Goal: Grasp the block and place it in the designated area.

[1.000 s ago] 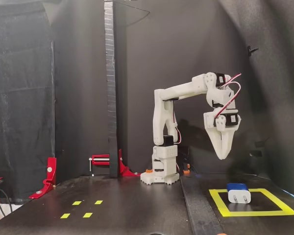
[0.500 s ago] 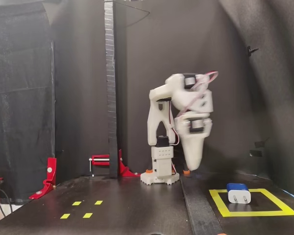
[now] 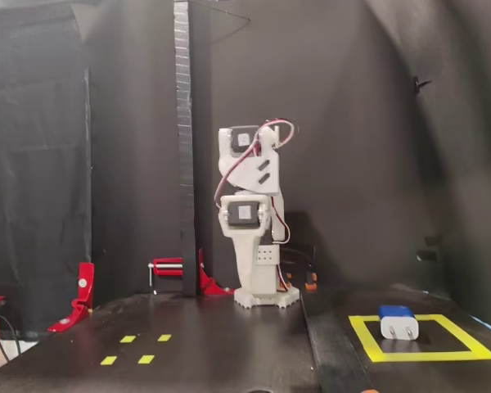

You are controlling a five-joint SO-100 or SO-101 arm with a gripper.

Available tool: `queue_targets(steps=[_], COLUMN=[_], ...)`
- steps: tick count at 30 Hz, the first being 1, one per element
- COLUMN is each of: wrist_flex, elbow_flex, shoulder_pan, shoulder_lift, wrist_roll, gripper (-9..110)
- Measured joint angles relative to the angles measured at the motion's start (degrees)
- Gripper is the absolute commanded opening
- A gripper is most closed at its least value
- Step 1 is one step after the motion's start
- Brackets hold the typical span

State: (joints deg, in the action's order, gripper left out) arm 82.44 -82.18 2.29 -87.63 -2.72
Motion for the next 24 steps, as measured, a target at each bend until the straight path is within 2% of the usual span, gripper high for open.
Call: queue_targets(steps=[12, 24], wrist_flex=[-22.59, -53.79], elbow_flex=[-16.44, -47.2], shoulder_pan=[0.97, 0.97], shoulder_lift=[-18.11, -46.32], wrist_roll=[-0.53, -0.53], gripper=[0, 0])
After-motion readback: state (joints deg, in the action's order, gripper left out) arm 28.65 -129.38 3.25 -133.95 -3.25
